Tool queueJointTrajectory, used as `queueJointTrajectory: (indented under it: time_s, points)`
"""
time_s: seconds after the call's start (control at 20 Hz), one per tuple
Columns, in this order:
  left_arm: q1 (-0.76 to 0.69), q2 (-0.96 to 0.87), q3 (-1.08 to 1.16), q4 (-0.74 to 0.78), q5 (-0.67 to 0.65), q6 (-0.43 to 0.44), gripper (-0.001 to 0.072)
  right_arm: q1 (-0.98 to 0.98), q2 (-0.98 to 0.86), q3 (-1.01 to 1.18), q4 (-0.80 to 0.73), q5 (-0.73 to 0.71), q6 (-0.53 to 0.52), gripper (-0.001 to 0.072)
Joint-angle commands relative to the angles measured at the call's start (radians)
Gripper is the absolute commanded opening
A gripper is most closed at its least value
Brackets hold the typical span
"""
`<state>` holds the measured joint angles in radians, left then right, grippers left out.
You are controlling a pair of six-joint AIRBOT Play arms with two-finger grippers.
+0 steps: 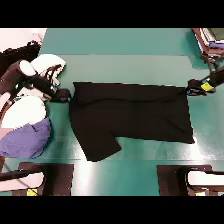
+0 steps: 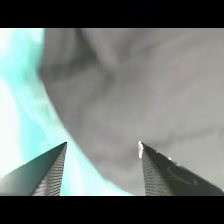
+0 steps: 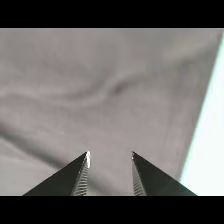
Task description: Fold the shirts.
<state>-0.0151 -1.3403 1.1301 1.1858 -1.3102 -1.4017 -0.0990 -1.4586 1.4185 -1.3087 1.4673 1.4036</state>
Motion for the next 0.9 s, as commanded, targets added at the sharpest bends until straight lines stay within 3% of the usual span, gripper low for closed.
queueJointTrajectory:
  time_s: [0.0,0.2,0.4,0.7,0.75,0.8,0.85]
  points:
    - [-0.002,0.198,-0.271,-0.05,-0.006,-0.037,0.0536,-0.069,0.143,-0.132,0.009,0.02,0.0,0.0317]
    - [-0.002,0.32,-0.565,-0.212,0.074,-0.035,0.0536,-0.128,0.255,-0.267,0.009,0.0,0.0,0.0316]
    - [-0.002,0.324,-0.701,-0.398,0.195,0.056,0.0536,-0.142,0.322,-0.359,0.008,-0.002,0.0,0.0312]
    - [-0.002,0.324,-0.732,-0.42,0.296,0.06,0.0535,-0.142,0.376,-0.399,0.008,-0.001,0.001,0.0313]
    - [-0.002,0.324,-0.732,-0.428,0.306,0.06,0.0494,-0.142,0.38,-0.399,0.008,0.002,0.001,0.0313]
    - [-0.002,0.324,-0.732,-0.44,0.312,0.084,0.025,-0.142,0.384,-0.399,0.007,0.011,0.001,0.0313]
    - [-0.002,0.324,-0.732,-0.453,0.319,0.116,0.0112,-0.142,0.384,-0.399,0.003,0.024,0.001,0.0313]
